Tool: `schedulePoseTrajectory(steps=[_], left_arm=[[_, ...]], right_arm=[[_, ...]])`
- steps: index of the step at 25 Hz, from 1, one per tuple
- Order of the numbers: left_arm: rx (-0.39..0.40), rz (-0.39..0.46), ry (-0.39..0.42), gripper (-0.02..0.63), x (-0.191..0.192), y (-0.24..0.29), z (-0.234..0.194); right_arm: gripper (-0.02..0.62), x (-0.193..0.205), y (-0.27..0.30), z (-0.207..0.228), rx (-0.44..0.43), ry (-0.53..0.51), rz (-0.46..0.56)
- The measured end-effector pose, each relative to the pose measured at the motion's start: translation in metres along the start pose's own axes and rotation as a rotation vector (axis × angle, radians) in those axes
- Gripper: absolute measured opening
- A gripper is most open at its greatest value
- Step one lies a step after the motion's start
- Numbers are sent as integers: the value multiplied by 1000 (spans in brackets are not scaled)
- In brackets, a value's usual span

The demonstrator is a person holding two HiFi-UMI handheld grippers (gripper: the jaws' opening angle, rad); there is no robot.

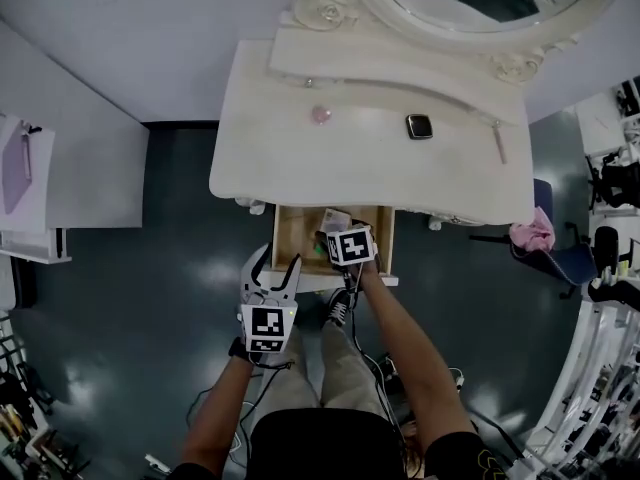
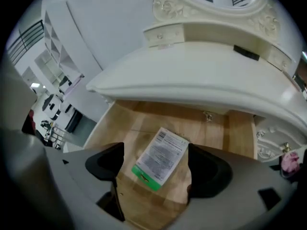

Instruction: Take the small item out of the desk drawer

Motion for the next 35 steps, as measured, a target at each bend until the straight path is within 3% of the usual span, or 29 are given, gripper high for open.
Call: schedulePoseTrajectory(steps=[6,11,15,18,20,25,35], left_arm=[[-55,-15,-25,239,11,9,-20],[-49,-43,-49,239,18,6,-21],[-65,-37,-91,239,15,3,-18],[-49,-54,-92,239,11,-4,-10],[-17,-59,-75,239,0,-11,-5],[42,-32,-34,239,-43,-32,3],[91,19,22,239,-119,-59,12]], right_arm=[[437,6,37,11,92,-13,-116],[451,16,57,1,104,52,-201],[463,27,66,1,100,17,-248],[416,29,57,3,77,17,-242],[359,21,42,0,55,10,-208],[342,-5,-24,0,88,-27,-108],[337,-49,-149,-7,-104,326,423]])
Point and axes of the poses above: the fingertips, and each gripper's own axes: y forward along the fingers, z to its right, x out of its underside, the point moved 8 cm from there along -y, backward along the fingers, and after that the axes turned 14 degrees about z, right-handed, at the moved point
